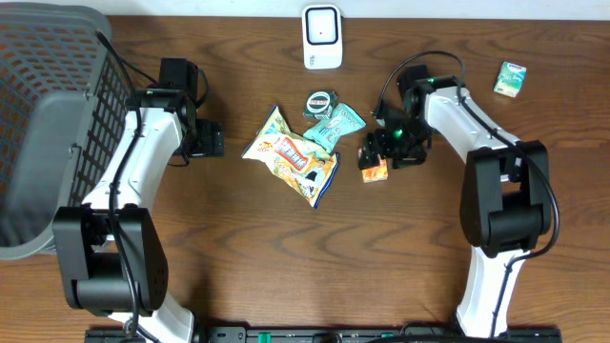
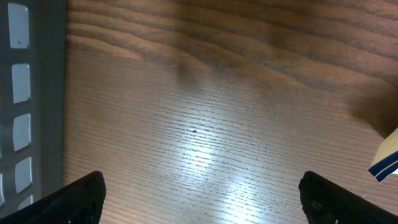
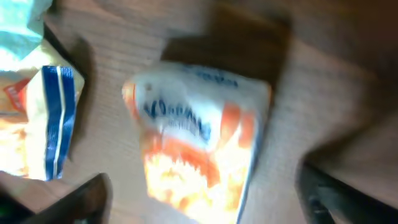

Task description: Scan the item barcode

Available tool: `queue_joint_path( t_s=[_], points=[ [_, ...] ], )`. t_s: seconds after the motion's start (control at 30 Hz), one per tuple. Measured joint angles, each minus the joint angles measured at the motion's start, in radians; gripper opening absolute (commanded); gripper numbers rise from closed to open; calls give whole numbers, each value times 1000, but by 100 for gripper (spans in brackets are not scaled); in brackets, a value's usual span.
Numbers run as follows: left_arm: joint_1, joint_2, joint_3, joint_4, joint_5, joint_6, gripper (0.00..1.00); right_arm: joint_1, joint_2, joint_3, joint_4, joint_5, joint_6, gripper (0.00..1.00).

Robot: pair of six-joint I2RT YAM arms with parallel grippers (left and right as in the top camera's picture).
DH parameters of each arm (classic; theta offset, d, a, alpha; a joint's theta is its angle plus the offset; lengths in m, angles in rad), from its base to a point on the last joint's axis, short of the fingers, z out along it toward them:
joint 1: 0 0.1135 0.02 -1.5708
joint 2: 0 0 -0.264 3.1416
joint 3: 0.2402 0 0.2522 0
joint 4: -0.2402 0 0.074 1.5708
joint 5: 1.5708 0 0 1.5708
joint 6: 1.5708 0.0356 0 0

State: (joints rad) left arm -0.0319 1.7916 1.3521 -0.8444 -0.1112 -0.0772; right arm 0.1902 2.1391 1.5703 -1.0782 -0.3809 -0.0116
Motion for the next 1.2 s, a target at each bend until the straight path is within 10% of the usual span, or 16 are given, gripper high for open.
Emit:
queue_joint_path(
  t_s=[0.4, 0.67, 1.2],
  points=[
    [0, 0, 0, 0, 0, 0, 98, -1, -92, 0, 11, 15, 9, 99],
    [0, 0, 0, 0, 0, 0, 98, 1, -92, -3, 53, 16, 54, 70],
    [0, 0, 0, 0, 0, 0, 98, 32, -98, -199, 295, 103, 187, 50]
  ],
)
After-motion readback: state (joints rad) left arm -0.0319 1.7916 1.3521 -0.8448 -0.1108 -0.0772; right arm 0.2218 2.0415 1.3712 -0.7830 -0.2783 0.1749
